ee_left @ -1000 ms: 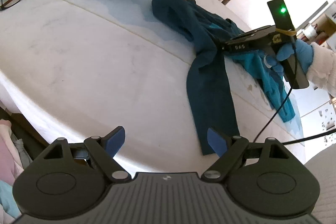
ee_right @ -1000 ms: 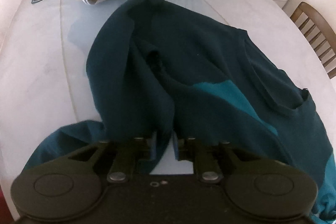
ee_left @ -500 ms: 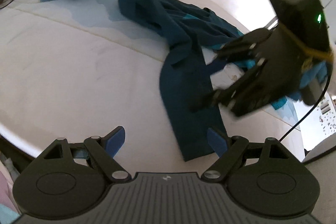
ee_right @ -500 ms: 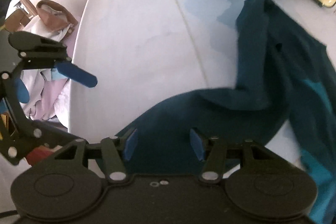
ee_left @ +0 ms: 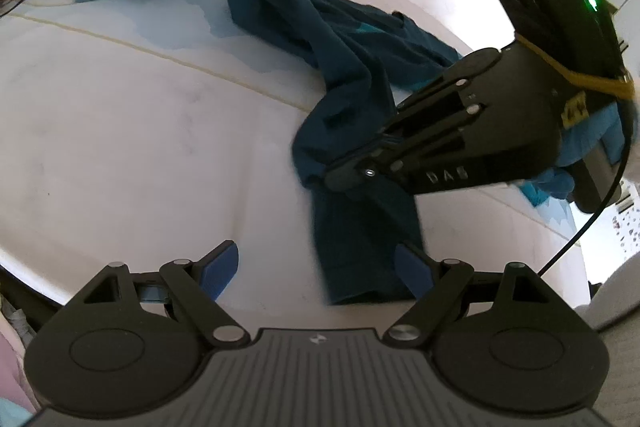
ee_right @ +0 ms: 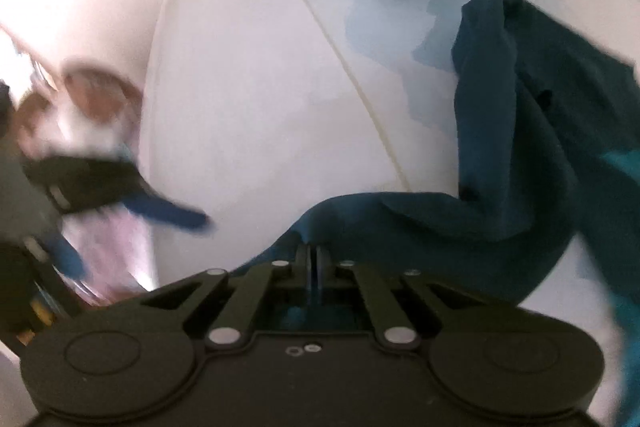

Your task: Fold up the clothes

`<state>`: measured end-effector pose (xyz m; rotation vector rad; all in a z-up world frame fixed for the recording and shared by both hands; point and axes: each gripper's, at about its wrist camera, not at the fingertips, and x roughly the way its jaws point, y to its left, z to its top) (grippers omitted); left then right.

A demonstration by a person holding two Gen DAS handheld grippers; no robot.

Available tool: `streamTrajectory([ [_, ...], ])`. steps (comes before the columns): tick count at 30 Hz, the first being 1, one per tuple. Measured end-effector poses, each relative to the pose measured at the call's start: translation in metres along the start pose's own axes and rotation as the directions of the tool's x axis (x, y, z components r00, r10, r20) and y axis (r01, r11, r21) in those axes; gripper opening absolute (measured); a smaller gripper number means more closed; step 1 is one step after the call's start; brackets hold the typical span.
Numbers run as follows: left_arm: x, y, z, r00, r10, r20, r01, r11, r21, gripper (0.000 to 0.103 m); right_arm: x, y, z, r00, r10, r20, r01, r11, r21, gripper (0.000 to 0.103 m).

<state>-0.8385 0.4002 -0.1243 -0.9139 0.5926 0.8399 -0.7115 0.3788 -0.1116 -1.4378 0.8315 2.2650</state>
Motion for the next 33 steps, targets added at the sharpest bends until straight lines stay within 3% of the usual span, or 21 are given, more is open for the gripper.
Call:
streamTrajectory([
  [4,0.003,0.005,0.008,0.999,0.024,0.034,-0.024,1.000,-0.007,0.086,-0.008,0.000,0.019,0.991,0.111,0.068,-0.114,0.993,0.042,0.103],
  [7,0.003,0.014,0.015,0.996,0.067,0.064,-0.064,0.997,-0.048,0.083,-0.010,0.005,0.025,0.991,0.102,0.087,-0.103,0.995,0.009,0.103],
  [9,0.002,0.021,0.020,0.990,0.121,0.075,-0.116,0.991,-0.070,0.041,-0.010,0.007,0.025,0.991,0.095,0.096,-0.095,0.995,-0.007,0.103],
  [10,0.002,0.026,0.022,0.984,0.161,0.072,-0.155,0.985,-0.082,0.012,-0.012,0.007,0.025,0.990,0.100,0.101,-0.098,0.995,-0.022,0.103],
  [11,0.000,0.031,0.024,0.978,0.196,0.075,-0.189,0.978,-0.093,0.007,-0.012,0.008,0.030,0.990,0.091,0.106,-0.087,0.996,-0.036,0.103],
  [13,-0.006,0.040,0.027,0.959,0.267,0.096,-0.257,0.961,-0.104,0.006,-0.020,0.006,0.031,0.990,0.060,0.125,-0.053,0.997,-0.060,0.103],
  [15,-0.012,0.052,0.031,0.927,0.357,0.114,-0.347,0.932,-0.104,0.006,-0.035,-0.004,0.027,0.989,0.002,0.147,0.009,0.997,-0.070,0.103],
  [17,-0.020,0.072,0.036,0.906,0.405,0.118,-0.389,0.910,-0.143,0.006,-0.050,-0.016,0.017,0.977,-0.120,0.176,0.138,0.986,-0.094,0.103],
  [19,-0.030,0.094,0.042,0.882,0.457,0.119,-0.434,0.883,-0.178,0.006,-0.060,-0.030,0.006,0.948,-0.249,0.198,0.277,0.952,-0.128,0.103],
  [22,-0.045,0.125,0.050,0.843,0.525,0.114,-0.493,0.841,-0.224,0.006,-0.065,-0.054,-0.012,0.884,-0.428,0.189,0.461,0.866,-0.193,0.103],
  [24,-0.053,0.144,0.055,0.825,0.554,0.109,-0.516,0.818,-0.255,0.006,-0.066,-0.073,-0.023,0.840,-0.513,0.176,0.542,0.812,-0.216,0.103],
  [26,-0.059,0.161,0.060,0.812,0.575,0.101,-0.531,0.799,-0.280,0.006,-0.060,-0.092,-0.028,0.814,-0.560,0.151,0.580,0.789,-0.202,0.103],
  [27,-0.061,0.166,0.063,0.811,0.578,0.096,-0.533,0.796,-0.287,0.006,-0.057,-0.101,-0.030,0.815,-0.565,0.127,0.579,0.795,-0.180,0.103],
  [29,-0.065,0.175,0.068,0.808,0.582,0.084,-0.537,0.789,-0.299,0.006,-0.053,-0.118,-0.035,0.838,-0.540,0.085,0.546,0.830,-0.113,0.103],
  [33,-0.066,0.185,0.075,0.827,0.559,0.058,-0.524,0.805,-0.279,0.007,-0.059,-0.137,-0.039,0.867,-0.489,0.098,0.486,0.872,0.053,0.103],
])
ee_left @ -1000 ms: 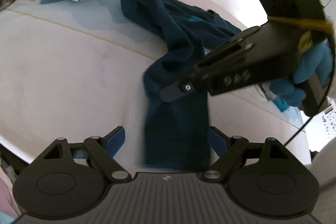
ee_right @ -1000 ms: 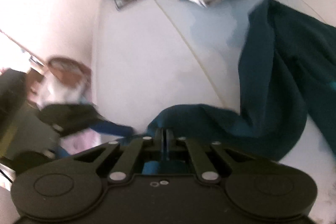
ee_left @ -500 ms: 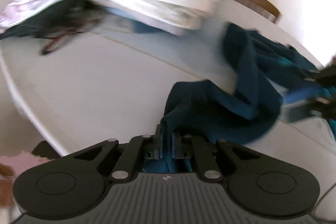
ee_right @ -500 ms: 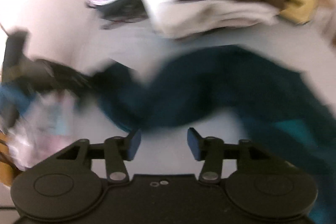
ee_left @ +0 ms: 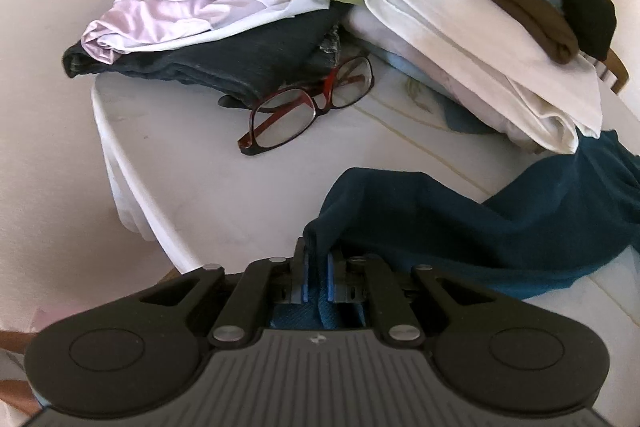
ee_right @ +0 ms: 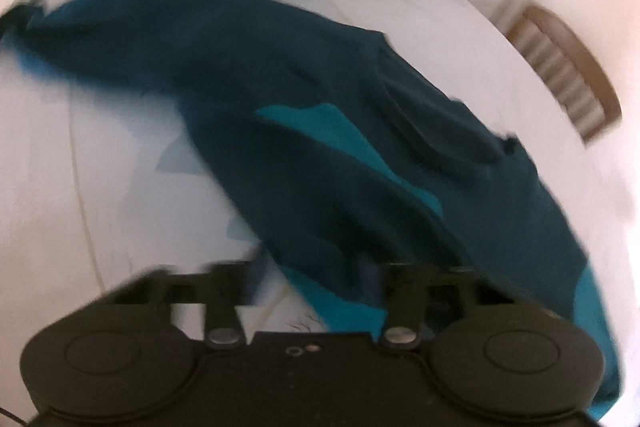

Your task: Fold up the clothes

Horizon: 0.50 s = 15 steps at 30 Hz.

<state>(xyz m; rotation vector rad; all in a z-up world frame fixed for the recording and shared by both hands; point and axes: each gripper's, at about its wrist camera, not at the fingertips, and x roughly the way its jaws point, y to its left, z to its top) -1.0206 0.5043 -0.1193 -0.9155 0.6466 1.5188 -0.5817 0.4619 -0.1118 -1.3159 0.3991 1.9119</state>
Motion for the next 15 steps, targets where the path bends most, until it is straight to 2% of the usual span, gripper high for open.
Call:
streamTrajectory([
  [3,0.001,0.002,0.001,1.000,-0.020,-0.018,0.020,1.000,0.008,0.009,-0.006,-0.005,-0.002,1.000,0.009,0.012,-0.009,1.000,0.029,0.103],
  [6,-0.006,0.008,-0.003,0.998,-0.056,-0.035,0.056,0.998,0.001,0.017,-0.020,-0.003,-0.017,1.000,-0.002,0.006,0.002,1.000,-0.020,0.103],
  [8,-0.010,0.010,-0.007,0.998,-0.058,-0.037,0.058,0.998,0.010,0.036,-0.029,-0.002,-0.027,1.000,-0.010,0.001,0.010,0.999,-0.051,0.103],
  [10,-0.012,0.010,-0.013,0.998,-0.055,-0.035,0.055,0.998,0.026,0.050,-0.031,-0.006,-0.038,0.999,-0.037,-0.026,0.036,0.998,-0.057,0.103],
  [13,-0.014,0.007,-0.018,0.998,-0.058,-0.029,0.060,0.997,0.050,0.059,-0.031,-0.015,-0.054,0.995,-0.077,-0.062,0.075,0.997,-0.035,0.103],
  [15,-0.013,0.004,-0.019,0.998,-0.055,-0.027,0.056,0.996,0.064,0.063,-0.034,-0.017,-0.059,0.997,-0.059,-0.058,0.059,0.998,-0.005,0.103],
])
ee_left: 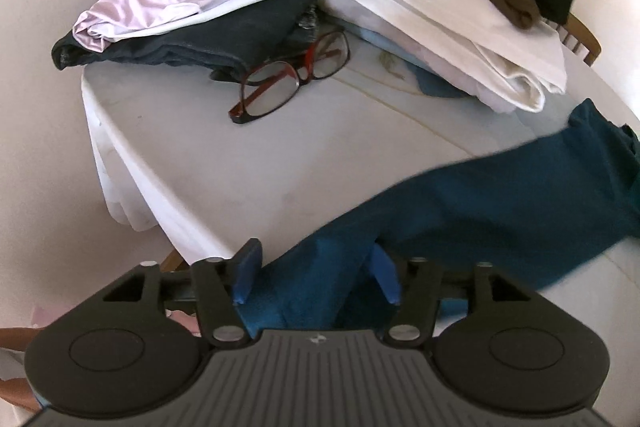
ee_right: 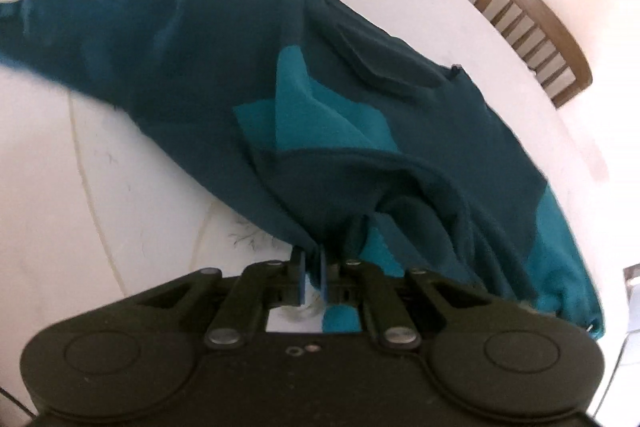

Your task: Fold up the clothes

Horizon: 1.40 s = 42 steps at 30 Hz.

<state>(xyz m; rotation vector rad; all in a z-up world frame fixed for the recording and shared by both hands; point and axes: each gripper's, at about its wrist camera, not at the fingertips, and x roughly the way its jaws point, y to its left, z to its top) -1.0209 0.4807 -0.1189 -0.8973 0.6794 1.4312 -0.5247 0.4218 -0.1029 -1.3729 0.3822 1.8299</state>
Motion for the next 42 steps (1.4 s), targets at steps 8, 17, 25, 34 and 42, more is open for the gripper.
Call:
streamTrajectory([
  [8,-0.015,-0.018,0.008,0.997,0.036,0.068,-0.036,0.999,-0.004,0.063,-0.031,0.015,-0.005,0.995,0.090,0.053,-0.092,0.995,0.038,0.103],
  [17,-0.013,-0.116,0.010,0.981,-0.189,0.049,0.179,0.970,0.166,0.063,-0.062,-0.003,-0.070,1.000,-0.022,-0.010,0.023,0.985,0.172,0.103],
  [25,0.009,-0.222,0.018,0.936,-0.349,-0.042,0.341,0.873,0.349,0.063,-0.087,-0.056,-0.138,0.989,-0.139,-0.056,0.149,0.925,0.350,0.103],
  [34,0.047,-0.309,0.058,0.931,-0.363,-0.039,0.353,0.867,0.353,0.041,-0.080,-0.178,-0.149,0.978,-0.208,-0.006,0.177,0.819,0.546,0.103],
  [42,0.083,-0.337,0.058,0.977,-0.197,-0.077,0.212,0.928,0.307,0.040,-0.022,-0.262,-0.147,0.992,-0.125,-0.001,0.094,0.743,0.663,0.103],
])
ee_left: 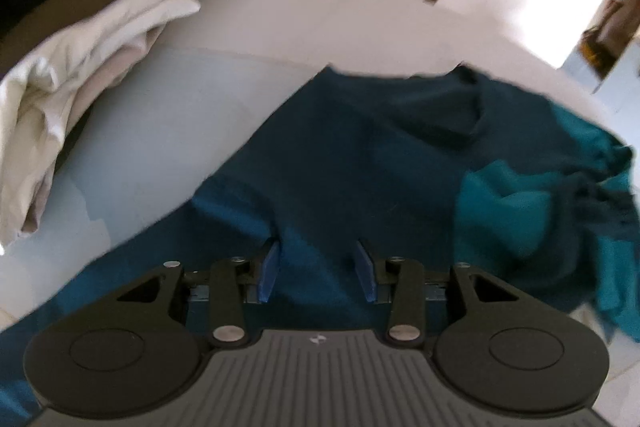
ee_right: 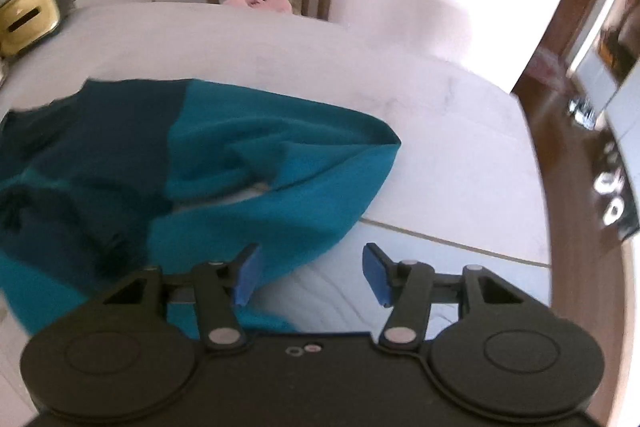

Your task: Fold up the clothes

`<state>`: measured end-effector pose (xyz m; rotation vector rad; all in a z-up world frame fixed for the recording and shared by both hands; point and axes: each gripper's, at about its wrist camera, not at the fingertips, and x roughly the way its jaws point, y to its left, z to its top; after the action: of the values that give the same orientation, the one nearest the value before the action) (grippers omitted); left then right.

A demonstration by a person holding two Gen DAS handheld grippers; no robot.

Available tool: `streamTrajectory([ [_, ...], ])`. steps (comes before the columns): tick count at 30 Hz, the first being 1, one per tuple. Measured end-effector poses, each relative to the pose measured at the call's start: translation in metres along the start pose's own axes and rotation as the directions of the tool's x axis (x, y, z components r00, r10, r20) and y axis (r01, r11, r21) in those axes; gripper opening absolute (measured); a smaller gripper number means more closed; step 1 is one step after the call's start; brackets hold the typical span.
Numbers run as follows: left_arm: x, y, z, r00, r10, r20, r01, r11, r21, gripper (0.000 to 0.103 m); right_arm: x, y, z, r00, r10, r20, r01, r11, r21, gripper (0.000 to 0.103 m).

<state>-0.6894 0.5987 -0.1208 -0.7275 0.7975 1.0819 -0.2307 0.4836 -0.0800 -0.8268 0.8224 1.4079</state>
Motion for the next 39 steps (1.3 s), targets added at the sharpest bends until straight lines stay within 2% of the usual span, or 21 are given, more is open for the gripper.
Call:
streamTrajectory([
  [4,0.002,-0.014,-0.002,0.997,0.074,-0.004,-0.073,0.997,0.038,0.040,0.031,-0.016,0.007,0.993,0.100,-0.062,-0.092,0.989,0.113,0.103],
  [5,0.003,-0.018,-0.001,0.996,0.093,-0.007,-0.092,0.995,0.047,0.040,0.037,-0.016,0.007,0.990,0.116,-0.074,-0.107,0.988,0.114,0.103],
  [8,0.007,-0.023,0.001,0.992,0.126,-0.010,-0.126,0.991,0.043,0.040,0.039,-0.004,0.007,0.990,0.125,-0.061,-0.123,0.992,0.024,0.103],
  [11,0.009,-0.024,0.003,0.990,0.139,-0.013,-0.139,0.990,0.016,0.042,0.037,0.005,0.011,0.994,0.085,-0.063,-0.091,0.991,-0.100,0.103],
  [15,0.011,-0.025,0.005,0.988,0.154,-0.025,-0.154,0.988,0.011,0.043,0.036,-0.019,0.025,0.999,0.023,-0.045,-0.032,0.977,-0.209,0.103],
  [19,0.013,-0.027,0.006,0.986,0.162,-0.042,-0.162,0.987,0.008,0.043,0.047,-0.070,0.050,0.994,-0.111,-0.024,0.102,0.969,-0.225,0.103],
  [24,0.015,-0.028,0.009,0.982,0.177,-0.063,-0.177,0.984,-0.001,0.044,0.061,-0.121,0.070,0.979,-0.198,-0.042,0.189,0.968,-0.167,0.103],
  [32,0.017,-0.028,0.011,0.978,0.190,-0.082,-0.191,0.982,-0.005,0.048,0.026,-0.154,0.079,0.966,-0.256,0.048,0.260,0.948,-0.183,0.103],
  [33,0.017,-0.028,0.011,0.978,0.190,-0.083,-0.192,0.981,-0.006,0.049,0.024,-0.158,0.080,0.966,-0.254,0.049,0.258,0.949,-0.178,0.103],
  [36,0.018,-0.027,0.012,0.977,0.193,-0.089,-0.195,0.981,-0.010,0.051,0.019,-0.153,0.069,0.994,-0.104,0.023,0.107,0.980,-0.170,0.103],
  [39,0.018,-0.028,0.012,0.975,0.201,-0.091,-0.202,0.979,-0.010,0.051,0.018,-0.132,0.048,1.000,0.028,0.004,-0.027,0.978,-0.209,0.103],
])
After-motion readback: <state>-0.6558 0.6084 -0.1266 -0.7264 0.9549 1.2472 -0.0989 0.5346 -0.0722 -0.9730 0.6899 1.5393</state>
